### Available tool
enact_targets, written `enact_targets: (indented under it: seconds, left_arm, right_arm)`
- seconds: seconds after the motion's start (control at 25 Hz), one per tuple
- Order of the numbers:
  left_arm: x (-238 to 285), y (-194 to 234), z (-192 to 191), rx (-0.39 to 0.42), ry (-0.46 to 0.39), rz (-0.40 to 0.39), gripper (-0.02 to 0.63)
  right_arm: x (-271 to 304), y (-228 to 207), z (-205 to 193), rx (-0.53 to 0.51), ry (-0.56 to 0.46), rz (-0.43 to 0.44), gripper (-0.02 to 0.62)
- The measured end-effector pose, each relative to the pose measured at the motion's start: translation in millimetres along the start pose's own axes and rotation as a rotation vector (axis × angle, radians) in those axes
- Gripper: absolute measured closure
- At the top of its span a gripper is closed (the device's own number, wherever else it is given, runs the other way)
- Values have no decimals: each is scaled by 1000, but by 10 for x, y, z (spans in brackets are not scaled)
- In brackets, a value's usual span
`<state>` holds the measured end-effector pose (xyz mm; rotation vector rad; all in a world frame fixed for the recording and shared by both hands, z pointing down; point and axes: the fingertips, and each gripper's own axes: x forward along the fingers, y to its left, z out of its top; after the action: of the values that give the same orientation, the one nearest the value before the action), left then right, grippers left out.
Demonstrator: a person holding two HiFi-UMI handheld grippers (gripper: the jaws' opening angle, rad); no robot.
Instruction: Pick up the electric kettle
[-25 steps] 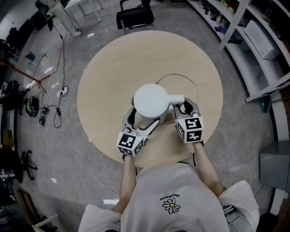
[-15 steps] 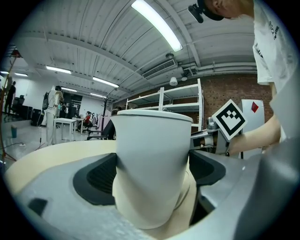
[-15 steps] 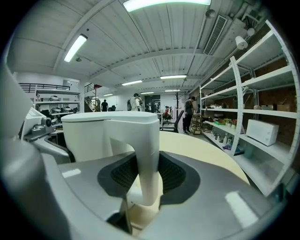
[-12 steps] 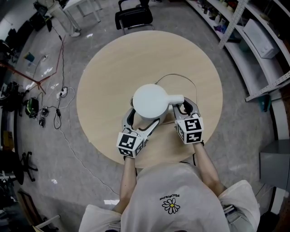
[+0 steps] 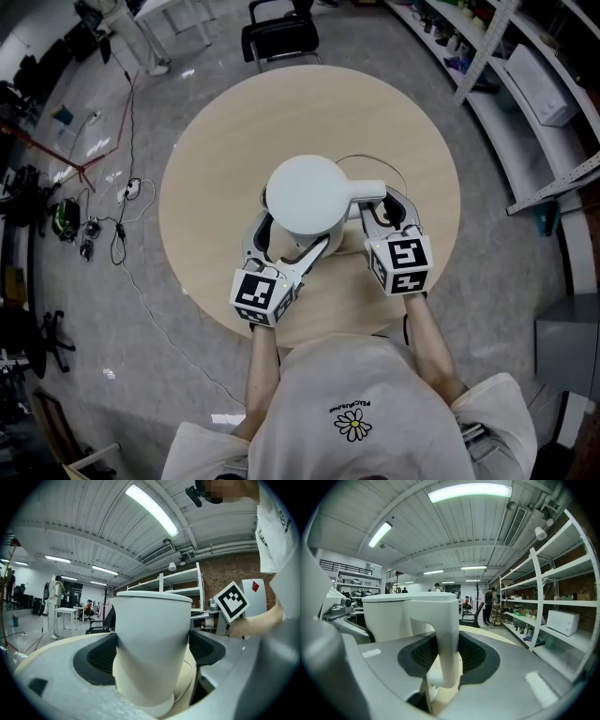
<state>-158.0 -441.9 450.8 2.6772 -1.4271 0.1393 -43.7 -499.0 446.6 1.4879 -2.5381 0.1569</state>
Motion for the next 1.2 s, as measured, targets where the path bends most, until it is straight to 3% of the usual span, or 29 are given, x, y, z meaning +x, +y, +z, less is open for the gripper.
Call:
enact_targets:
  seconds: [0.64,0.8,1.2]
  left_arm:
    - [-290,-272,1197,103,-107,9,117]
    - [-352,-375,1342,113,-155,13,115]
    - [-468,-467,1386,118,-148,33,114]
  right_arm:
    - [-546,30,1147,-10,-190,-11,469]
    - [-670,39,1210,-3,-216,-9,469]
    - [-816,88,1272,-6,-232,22,468]
